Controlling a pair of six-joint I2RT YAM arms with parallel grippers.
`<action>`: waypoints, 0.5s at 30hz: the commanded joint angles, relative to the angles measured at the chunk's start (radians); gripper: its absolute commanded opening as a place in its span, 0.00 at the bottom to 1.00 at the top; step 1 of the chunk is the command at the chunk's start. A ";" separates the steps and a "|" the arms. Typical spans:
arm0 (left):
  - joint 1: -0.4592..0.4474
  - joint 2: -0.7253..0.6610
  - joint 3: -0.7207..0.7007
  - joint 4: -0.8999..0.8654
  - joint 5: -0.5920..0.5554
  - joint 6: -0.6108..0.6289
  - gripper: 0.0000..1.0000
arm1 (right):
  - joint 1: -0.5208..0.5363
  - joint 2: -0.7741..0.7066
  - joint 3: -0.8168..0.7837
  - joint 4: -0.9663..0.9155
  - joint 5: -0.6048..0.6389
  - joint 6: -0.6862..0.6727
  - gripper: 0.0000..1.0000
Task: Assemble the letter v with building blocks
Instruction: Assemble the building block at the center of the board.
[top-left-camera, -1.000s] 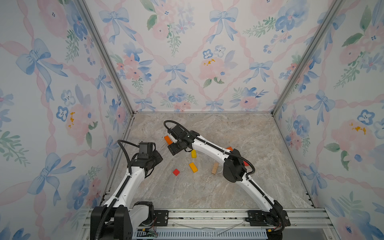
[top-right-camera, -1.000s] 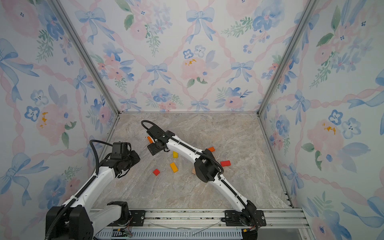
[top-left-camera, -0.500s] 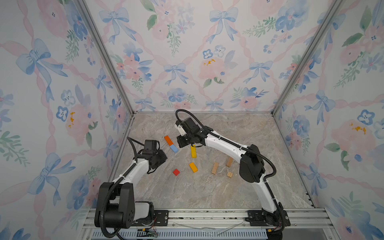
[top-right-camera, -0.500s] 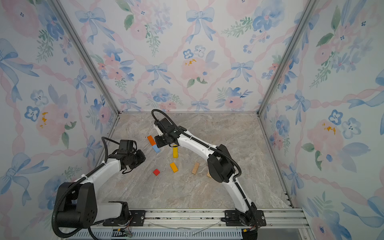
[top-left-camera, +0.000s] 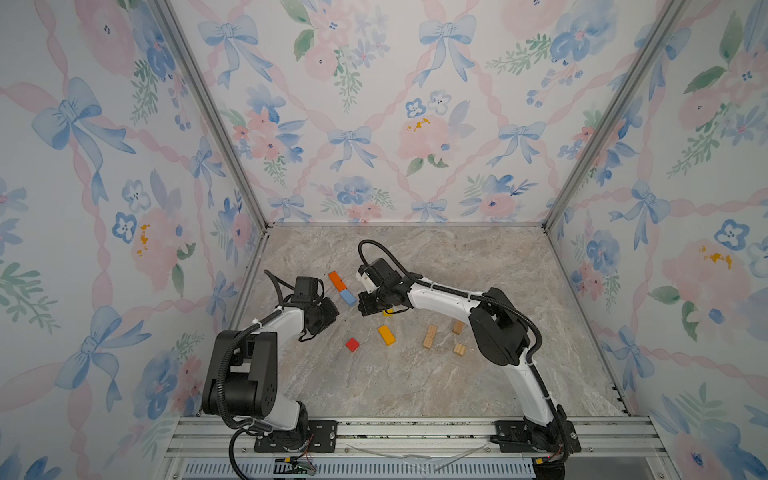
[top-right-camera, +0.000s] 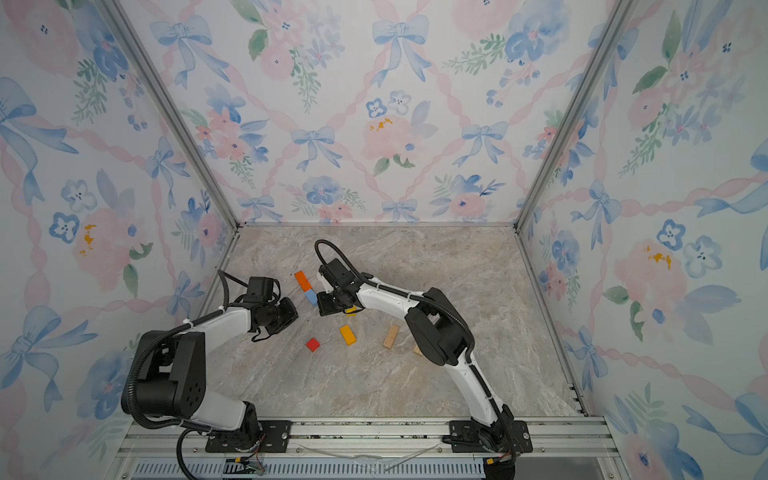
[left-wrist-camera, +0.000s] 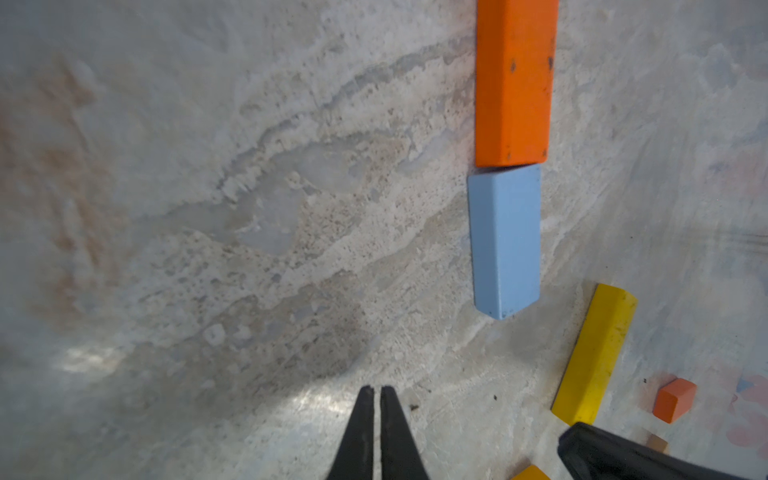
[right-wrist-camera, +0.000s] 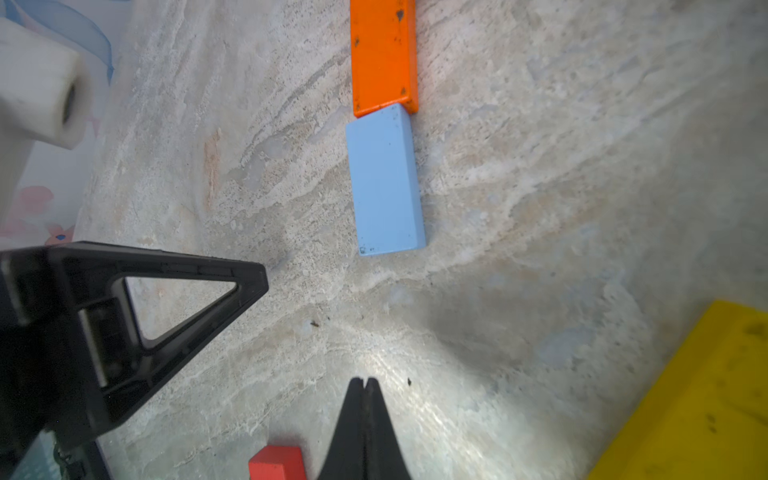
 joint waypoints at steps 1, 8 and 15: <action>-0.004 0.037 0.049 0.031 0.019 0.009 0.08 | -0.005 -0.007 -0.010 0.038 -0.035 0.042 0.00; -0.003 0.122 0.083 0.073 0.050 0.013 0.03 | -0.010 0.026 0.005 0.043 -0.046 0.065 0.00; -0.002 0.161 0.099 0.101 0.070 0.010 0.00 | -0.014 0.056 0.018 0.033 -0.042 0.072 0.00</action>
